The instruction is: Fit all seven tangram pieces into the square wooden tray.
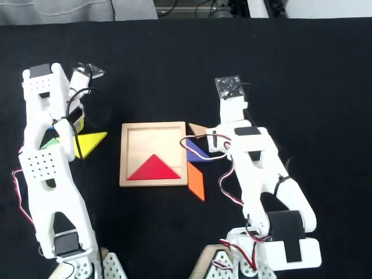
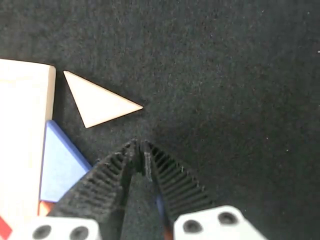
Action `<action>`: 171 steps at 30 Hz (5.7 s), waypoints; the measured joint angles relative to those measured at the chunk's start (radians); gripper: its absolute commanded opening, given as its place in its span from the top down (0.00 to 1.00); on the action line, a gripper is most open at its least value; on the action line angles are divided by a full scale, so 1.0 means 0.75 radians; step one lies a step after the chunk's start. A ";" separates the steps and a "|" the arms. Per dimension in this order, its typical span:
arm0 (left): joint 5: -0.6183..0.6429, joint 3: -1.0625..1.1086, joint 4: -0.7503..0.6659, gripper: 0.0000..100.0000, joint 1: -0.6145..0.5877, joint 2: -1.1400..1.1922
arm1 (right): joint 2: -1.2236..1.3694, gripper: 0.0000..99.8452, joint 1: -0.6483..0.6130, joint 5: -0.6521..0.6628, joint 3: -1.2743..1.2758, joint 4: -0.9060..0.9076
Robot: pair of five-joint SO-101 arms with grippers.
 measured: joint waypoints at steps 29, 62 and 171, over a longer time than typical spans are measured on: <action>-0.108 1.113 -0.121 0.97 -0.059 -0.696 | 0.000 0.99 0.000 0.000 0.006 0.000; 0.006 2.363 -0.788 0.73 0.205 -2.117 | 0.000 0.99 0.000 0.000 0.020 -0.004; 0.000 1.821 -0.663 0.91 0.176 -1.383 | 0.000 0.99 0.000 0.000 0.020 -0.004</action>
